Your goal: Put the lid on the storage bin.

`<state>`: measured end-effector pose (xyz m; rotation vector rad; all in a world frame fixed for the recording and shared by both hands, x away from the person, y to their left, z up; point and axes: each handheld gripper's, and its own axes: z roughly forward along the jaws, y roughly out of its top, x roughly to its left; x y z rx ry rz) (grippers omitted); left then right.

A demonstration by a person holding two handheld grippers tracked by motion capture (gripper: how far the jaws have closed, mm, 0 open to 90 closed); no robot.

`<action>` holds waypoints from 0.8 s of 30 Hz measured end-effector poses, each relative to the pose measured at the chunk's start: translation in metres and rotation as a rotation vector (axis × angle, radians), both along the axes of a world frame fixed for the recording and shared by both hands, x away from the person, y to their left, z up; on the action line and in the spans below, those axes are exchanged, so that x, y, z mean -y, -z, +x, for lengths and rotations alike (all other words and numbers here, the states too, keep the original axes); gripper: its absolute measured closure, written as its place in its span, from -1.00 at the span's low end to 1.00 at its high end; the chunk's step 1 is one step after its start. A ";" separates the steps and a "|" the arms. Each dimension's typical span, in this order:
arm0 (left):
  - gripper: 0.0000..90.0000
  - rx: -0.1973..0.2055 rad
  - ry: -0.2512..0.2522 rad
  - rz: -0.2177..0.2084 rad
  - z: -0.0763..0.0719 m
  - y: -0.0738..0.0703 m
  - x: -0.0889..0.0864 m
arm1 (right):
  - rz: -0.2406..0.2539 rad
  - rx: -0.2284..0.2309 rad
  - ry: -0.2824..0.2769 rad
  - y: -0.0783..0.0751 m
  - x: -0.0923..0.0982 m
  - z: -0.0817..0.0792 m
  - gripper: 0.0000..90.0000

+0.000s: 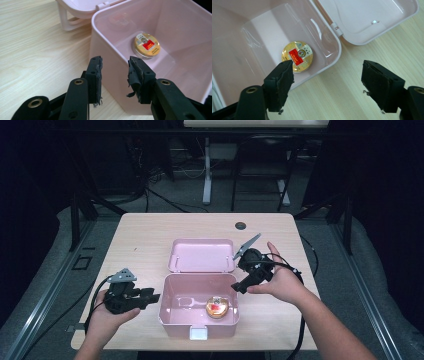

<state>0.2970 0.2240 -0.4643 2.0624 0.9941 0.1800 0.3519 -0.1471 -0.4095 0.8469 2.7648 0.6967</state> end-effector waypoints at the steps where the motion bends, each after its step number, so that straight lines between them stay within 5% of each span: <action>1: 0.39 0.001 0.002 0.001 0.000 -0.001 0.000 | 0.010 0.008 0.013 0.001 0.002 0.001 -0.41; 9: 0.55 0.025 0.009 0.002 -0.003 -0.003 0.003 | 0.104 0.054 0.109 0.007 0.010 0.006 -0.22; 15: 0.66 0.018 0.028 0.033 -0.004 0.000 0.007 | 0.162 0.039 0.202 0.013 0.016 0.018 -0.05; 24: 0.68 0.008 0.032 0.008 -0.003 0.001 0.007 | 0.215 0.045 0.304 0.017 0.016 0.030 0.05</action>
